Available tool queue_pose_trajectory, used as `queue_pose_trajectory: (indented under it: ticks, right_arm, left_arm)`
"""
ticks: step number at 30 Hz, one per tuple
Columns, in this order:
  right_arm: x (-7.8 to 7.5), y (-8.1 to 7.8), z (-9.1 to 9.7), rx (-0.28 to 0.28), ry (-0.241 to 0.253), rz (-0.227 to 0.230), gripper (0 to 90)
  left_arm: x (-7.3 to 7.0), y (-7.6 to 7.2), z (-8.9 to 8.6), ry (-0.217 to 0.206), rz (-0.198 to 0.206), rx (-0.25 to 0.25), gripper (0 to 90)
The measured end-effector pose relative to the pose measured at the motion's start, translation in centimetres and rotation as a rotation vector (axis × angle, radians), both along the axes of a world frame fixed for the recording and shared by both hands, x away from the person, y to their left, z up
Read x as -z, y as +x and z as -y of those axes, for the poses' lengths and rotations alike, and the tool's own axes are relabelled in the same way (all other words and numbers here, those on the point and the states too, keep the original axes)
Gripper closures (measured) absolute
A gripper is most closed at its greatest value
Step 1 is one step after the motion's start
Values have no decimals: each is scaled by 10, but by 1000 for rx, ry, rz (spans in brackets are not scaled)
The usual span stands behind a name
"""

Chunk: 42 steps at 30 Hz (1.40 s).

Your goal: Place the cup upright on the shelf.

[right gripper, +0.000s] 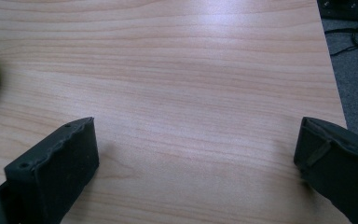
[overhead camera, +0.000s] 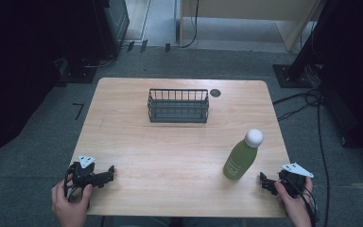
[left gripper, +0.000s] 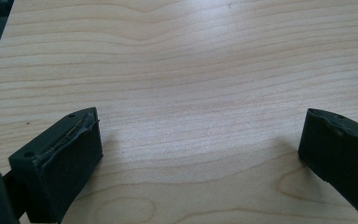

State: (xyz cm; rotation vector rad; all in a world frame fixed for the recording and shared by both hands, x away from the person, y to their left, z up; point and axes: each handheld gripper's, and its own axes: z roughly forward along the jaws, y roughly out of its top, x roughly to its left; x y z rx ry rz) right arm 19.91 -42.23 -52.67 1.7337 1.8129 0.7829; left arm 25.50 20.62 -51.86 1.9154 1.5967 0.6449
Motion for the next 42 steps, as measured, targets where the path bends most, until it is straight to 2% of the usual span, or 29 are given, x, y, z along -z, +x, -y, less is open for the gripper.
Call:
queue_pose_trajectory:
  ticks: [4,10,17,24,35,39,42]
  right_arm:
    - [0,0,0,-3,-1,1,0]
    - [-2,0,-5,35,18,13,25]
    - [-14,-2,-21,-32,56,56,25]
    - [-26,-9,-37,-94,53,92,25]
    - [-38,-15,-50,-151,82,119,25]
    - [-41,-16,-54,-171,72,120,26]
    - [-44,-18,-55,-194,89,123,25]
  left_arm:
    - [0,1,0,1,0,1,0]
    - [0,2,2,1,0,3,0]
    - [0,2,2,0,0,2,0]
    - [0,2,2,1,0,2,0]
    - [0,2,2,1,0,2,0]
    - [0,2,2,1,0,2,0]
    - [0,2,2,1,0,2,0]
